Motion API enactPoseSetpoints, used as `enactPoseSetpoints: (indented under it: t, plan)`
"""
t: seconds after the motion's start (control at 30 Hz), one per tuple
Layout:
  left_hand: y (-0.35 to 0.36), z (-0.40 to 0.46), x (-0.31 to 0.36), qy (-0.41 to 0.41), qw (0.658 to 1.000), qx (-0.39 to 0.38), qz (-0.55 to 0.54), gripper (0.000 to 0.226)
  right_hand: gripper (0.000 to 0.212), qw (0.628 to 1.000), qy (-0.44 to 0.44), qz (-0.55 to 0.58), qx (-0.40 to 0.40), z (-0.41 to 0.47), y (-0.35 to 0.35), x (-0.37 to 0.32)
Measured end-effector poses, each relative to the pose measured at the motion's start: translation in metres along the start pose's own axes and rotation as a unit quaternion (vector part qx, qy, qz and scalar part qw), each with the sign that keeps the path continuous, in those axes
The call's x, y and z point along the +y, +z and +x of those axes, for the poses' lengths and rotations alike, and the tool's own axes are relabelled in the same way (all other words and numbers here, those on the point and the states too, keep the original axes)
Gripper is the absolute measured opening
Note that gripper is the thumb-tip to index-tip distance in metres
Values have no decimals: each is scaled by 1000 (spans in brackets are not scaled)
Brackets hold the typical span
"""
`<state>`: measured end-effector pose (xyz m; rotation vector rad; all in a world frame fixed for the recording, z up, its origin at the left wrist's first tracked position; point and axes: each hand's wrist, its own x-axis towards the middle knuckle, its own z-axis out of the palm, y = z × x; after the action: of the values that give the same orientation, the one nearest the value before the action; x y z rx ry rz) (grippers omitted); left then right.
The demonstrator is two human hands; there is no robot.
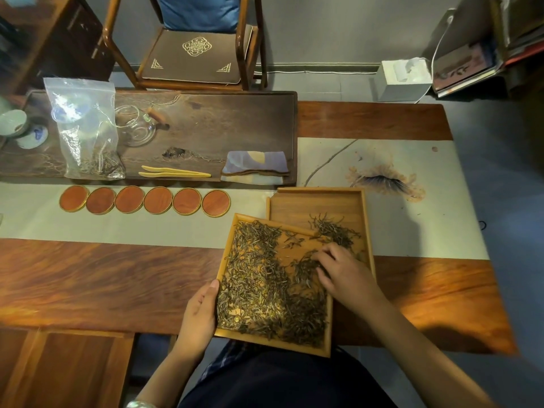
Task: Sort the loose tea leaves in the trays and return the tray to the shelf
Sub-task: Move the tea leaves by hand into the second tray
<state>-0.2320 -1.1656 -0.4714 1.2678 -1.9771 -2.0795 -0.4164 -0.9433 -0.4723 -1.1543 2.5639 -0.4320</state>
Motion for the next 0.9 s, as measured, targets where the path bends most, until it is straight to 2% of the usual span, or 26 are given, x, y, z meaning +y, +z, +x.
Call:
enactPoseSetpoints:
  t: [0.47, 0.57, 0.63, 0.73, 0.83, 0.9]
  plan:
    - [-2, -3, 2, 8, 1000, -1, -3, 38, 24, 992, 98, 60, 58, 27, -11, 29]
    - [-2, -4, 1, 2, 1000, -2, -10, 38, 23, 993, 77, 57, 74, 21, -12, 20]
    - [-2, -4, 1, 1, 1000, 2, -13, 38, 26, 997, 41, 45, 56, 15, -11, 7]
    - [0, -5, 3, -1, 1000, 2, -15, 39, 45, 1000, -10, 17, -4, 9, -6, -8]
    - [2, -5, 5, -2, 1000, 7, -17, 38, 58, 999, -24, -2, -41, 4, 2, -17]
    - [3, -4, 6, 0, 1000, 9, -16, 38, 48, 999, -34, -5, -32, 2, 6, -20]
